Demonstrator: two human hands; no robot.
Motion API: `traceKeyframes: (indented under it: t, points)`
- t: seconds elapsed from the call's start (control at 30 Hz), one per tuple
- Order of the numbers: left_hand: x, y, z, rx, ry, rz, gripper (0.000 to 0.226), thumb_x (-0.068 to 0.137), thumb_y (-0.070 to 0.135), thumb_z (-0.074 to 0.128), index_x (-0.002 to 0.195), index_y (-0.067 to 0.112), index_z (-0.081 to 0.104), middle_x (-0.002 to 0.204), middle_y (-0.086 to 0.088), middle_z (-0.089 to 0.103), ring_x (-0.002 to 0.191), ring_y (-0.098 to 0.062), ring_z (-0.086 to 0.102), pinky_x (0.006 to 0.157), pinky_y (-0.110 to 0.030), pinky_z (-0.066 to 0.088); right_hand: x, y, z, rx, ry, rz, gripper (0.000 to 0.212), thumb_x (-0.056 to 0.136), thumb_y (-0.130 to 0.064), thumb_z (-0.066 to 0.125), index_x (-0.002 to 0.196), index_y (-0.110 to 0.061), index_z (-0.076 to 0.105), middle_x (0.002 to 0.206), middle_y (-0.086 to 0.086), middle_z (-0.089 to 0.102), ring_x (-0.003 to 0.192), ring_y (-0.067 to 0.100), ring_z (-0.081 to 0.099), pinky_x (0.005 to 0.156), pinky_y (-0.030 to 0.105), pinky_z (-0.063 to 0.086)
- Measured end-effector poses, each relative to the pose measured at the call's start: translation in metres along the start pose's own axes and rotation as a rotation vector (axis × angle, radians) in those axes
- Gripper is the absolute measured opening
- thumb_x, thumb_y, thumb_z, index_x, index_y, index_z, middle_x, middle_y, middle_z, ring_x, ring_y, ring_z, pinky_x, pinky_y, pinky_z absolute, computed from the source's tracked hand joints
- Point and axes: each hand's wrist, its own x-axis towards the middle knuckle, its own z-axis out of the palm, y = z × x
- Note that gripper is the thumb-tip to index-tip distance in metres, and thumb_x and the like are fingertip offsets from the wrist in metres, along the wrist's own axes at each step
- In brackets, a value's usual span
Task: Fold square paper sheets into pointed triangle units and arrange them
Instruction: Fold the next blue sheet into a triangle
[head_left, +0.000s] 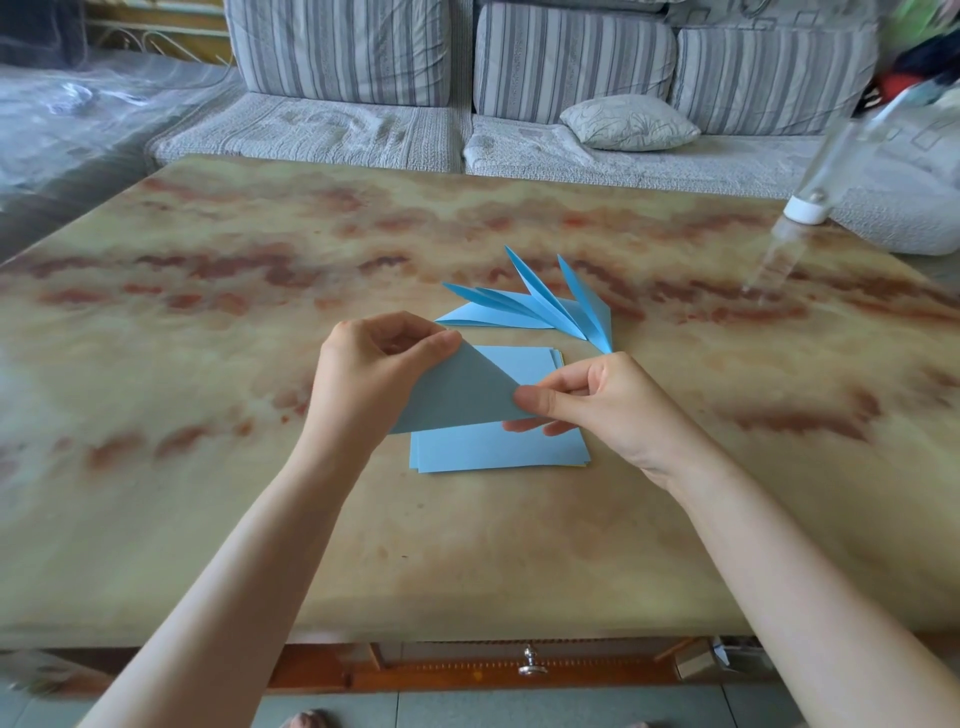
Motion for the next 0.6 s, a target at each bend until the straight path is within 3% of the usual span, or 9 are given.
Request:
traceKeyframes:
  t: [0.2,0.33,0.43,0.6]
  points:
    - [-0.0013,0.0000,0.0012,0.018,0.005,0.004,0.010,0.080,0.031,0.074,0.071,0.028,0.072,0.066,0.009,0.067,0.059,-0.002,0.053,0.050,-0.015,0.035,-0.0004,-0.0002,-0.0005,-0.022,-0.007,0.005,0.024,0.086,-0.027,0.068,0.085,-0.003,0.074,0.079,0.005,0.076,0.077,0.006,0.064,0.078,0.024,0.053]
    - [-0.0003,-0.0002,0.0006,0.021,0.017,0.014,0.010,0.080,0.032,0.073,0.072,0.028,0.072,0.066,0.010,0.067,0.060,-0.002,0.053,0.051,-0.015,0.036,0.0003,0.0010,-0.0015,-0.014,0.008,0.000,0.026,0.086,-0.027,0.069,0.087,-0.001,0.073,0.081,0.004,0.076,0.080,0.010,0.069,0.081,0.032,0.053]
    - [0.0015,-0.0003,-0.0017,0.024,0.024,0.014,0.009,0.081,0.032,0.073,0.072,0.027,0.072,0.067,0.010,0.067,0.061,-0.004,0.053,0.055,-0.020,0.036,-0.0014,0.0020,-0.0028,-0.026,-0.008,-0.006,0.024,0.087,-0.025,0.068,0.085,-0.001,0.074,0.082,0.002,0.076,0.083,0.011,0.070,0.081,0.031,0.053]
    - [0.0003,-0.0006,0.0013,0.042,0.022,0.012,0.010,0.080,0.032,0.074,0.071,0.028,0.072,0.066,0.010,0.067,0.058,0.000,0.052,0.046,-0.009,0.034,-0.0013,0.0027,-0.0025,-0.071,-0.031,-0.005,0.025,0.089,-0.023,0.065,0.084,0.001,0.072,0.080,0.004,0.076,0.081,0.010,0.069,0.080,0.027,0.052]
